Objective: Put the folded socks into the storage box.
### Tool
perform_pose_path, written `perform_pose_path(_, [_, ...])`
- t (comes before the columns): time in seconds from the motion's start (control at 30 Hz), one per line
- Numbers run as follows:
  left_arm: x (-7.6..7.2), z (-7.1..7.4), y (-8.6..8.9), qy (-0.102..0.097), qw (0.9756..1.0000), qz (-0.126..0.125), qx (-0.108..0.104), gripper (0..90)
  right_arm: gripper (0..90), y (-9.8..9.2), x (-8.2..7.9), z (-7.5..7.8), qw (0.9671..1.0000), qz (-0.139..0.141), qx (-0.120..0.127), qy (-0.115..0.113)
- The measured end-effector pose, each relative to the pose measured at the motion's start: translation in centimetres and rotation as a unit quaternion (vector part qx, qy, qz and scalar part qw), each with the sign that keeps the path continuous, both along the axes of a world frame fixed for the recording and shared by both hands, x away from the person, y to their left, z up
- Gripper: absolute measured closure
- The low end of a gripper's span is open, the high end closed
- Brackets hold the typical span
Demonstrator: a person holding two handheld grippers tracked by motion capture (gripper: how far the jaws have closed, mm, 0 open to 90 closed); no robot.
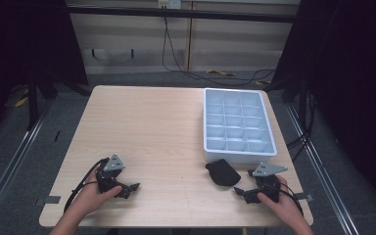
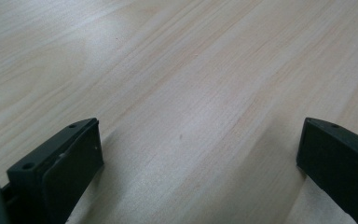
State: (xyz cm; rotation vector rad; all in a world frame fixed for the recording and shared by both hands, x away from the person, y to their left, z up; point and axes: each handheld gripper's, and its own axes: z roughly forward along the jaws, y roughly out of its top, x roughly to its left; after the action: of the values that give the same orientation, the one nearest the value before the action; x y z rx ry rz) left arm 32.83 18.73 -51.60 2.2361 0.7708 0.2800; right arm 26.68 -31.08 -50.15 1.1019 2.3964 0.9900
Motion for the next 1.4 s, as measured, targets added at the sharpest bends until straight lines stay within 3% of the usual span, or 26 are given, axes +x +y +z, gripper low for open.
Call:
perform_pose_path(0.37, [0.0,0.0,0.0,0.0,1.0,-0.001,0.001,0.0,12.3,0.0,0.0,0.0,1.0,0.0,0.001,0.001])
perform_pose_path(0.57, [0.0,0.0,0.0,0.0,1.0,-0.001,0.001,0.0,14.7,0.1,-0.3,0.3,0.9998,-0.015,-0.004,0.012])
perform_pose_path(0.6, [0.0,0.0,0.0,0.0,1.0,-0.001,0.001,0.0,14.7,0.2,-0.3,0.5,0.9996,-0.016,-0.008,0.02])
perform_pose_path(0.67, [0.0,0.0,0.0,0.0,1.0,-0.001,0.0,0.0,18.9,0.4,-0.2,1.2,0.9978,-0.023,-0.018,0.059])
perform_pose_path(0.73, [0.0,0.0,0.0,0.0,1.0,-0.001,0.001,0.0,22.0,0.6,0.0,2.0,0.9944,-0.025,-0.031,0.098])
perform_pose_path(0.77, [0.0,0.0,0.0,0.0,1.0,-0.001,0.001,0.0,22.0,1.1,0.2,2.5,0.9898,-0.019,-0.057,0.129])
perform_pose_path(0.8, [0.0,0.0,0.0,0.0,1.0,-0.001,0.001,0.0,22.0,1.3,0.3,2.6,0.9882,-0.016,-0.064,0.138])
perform_pose_path(0.9, [0.0,0.0,0.0,0.0,1.0,-0.001,0.001,0.0,24.0,1.9,0.2,3.2,0.9872,-0.005,-0.078,0.139])
perform_pose_path(1.4, [0.0,0.0,0.0,0.0,1.0,-0.001,0.001,0.0,24.5,3.4,0.3,6.0,0.9869,-0.01,-0.081,0.139])
